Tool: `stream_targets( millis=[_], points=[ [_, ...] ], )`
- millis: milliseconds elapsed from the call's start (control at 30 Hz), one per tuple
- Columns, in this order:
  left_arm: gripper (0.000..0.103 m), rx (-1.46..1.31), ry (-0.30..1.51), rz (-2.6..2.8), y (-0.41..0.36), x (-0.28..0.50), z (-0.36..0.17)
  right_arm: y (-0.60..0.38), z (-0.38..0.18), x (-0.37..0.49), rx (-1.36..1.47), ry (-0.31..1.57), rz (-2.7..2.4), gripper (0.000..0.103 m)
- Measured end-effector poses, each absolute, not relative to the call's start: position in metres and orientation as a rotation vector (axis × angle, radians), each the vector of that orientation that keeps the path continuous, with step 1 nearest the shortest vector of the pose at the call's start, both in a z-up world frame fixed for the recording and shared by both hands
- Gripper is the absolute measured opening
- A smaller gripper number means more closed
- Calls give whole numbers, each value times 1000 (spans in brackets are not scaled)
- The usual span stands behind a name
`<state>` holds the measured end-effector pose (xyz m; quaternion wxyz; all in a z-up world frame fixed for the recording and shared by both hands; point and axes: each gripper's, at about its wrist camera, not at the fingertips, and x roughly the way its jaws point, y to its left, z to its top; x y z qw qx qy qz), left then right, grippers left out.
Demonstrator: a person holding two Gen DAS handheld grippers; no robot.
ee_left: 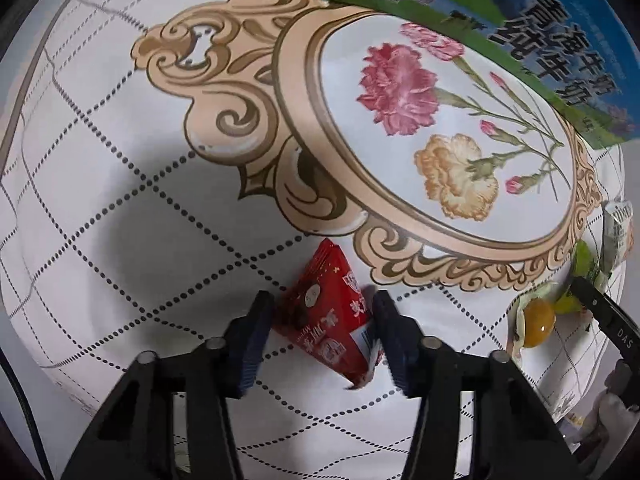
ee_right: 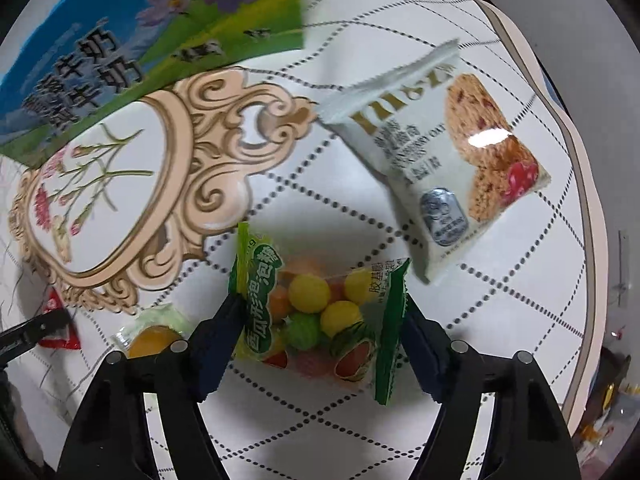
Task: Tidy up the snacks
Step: 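Grasp the red triangular packet with the left tool while the right tool grasps the green candy bag, then carry both packets into the cardboard box and open both tools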
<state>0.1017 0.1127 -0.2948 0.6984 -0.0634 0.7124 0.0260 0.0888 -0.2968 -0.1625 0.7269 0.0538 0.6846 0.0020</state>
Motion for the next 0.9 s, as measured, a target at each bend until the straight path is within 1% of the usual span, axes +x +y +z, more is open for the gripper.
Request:
stream_targets(
  millis=[67, 300, 400, 633, 833, 900],
  points=[
    [37, -130, 1575, 48, 107, 101, -288, -297, -160, 86, 134, 1498, 15, 75],
    [35, -139, 1546, -1, 82, 100, -265, -298, -145, 80, 218, 1470, 69, 70],
    [35, -151, 1519, -29, 74, 103, -246, -292, -126, 82, 236, 1439, 102, 69],
    [35, -190, 1411, -140, 40, 123, -181, -278, -78, 94, 297, 1364, 190, 66],
    [35, -182, 1315, -216, 37, 156, -130, -272, -29, 117, 318, 1260, 276, 63],
    [35, -169, 1295, -216, 30, 170, -123, -267, -17, 127, 306, 1232, 293, 63]
  ],
)
